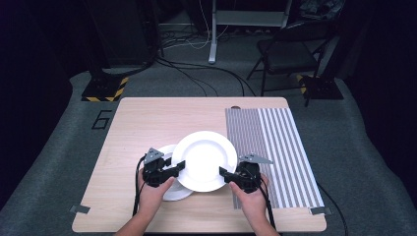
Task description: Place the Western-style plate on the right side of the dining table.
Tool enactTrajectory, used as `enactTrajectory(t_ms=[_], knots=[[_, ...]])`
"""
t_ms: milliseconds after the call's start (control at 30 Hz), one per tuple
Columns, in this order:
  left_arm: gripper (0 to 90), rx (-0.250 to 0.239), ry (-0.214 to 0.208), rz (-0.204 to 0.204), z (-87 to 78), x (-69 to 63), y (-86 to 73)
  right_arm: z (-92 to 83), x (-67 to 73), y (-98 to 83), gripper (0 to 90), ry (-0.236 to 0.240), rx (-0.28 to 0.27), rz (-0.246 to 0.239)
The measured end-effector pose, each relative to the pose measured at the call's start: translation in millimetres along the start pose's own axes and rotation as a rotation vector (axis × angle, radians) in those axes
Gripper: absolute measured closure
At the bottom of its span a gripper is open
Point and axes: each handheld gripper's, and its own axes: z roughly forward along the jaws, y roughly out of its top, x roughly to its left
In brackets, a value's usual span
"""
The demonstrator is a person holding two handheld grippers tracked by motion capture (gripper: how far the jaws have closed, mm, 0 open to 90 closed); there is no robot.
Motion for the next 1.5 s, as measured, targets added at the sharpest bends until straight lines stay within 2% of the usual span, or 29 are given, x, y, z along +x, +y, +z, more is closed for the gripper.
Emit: enactTrajectory(t_ms=[433,633,967,1200,1500], knots=[[50.1,0.000,-0.031,0.023,13.8,-11.6,7.0,-13.6,-10.1,-1.8,45.2,-0.050,-0.025,0.021],[50.1,-0.005,-0.052,0.027,18.8,-16.5,11.4,-19.1,-14.6,-0.5,45.5,-0.059,-0.034,0.036],[50.2,-0.003,-0.057,0.035,25.0,-24.7,17.1,-26.1,-21.4,0.7,46.0,-0.072,-0.060,0.048],[50.3,-0.010,-0.070,0.032,33.0,-34.6,20.2,-34.8,-29.3,2.7,46.5,-0.075,-0.094,0.101],[50.3,-0.015,-0.101,0.025,50.5,-50.7,22.4,-47.1,-48.3,2.1,50.7,-0.120,-0.140,0.163]])
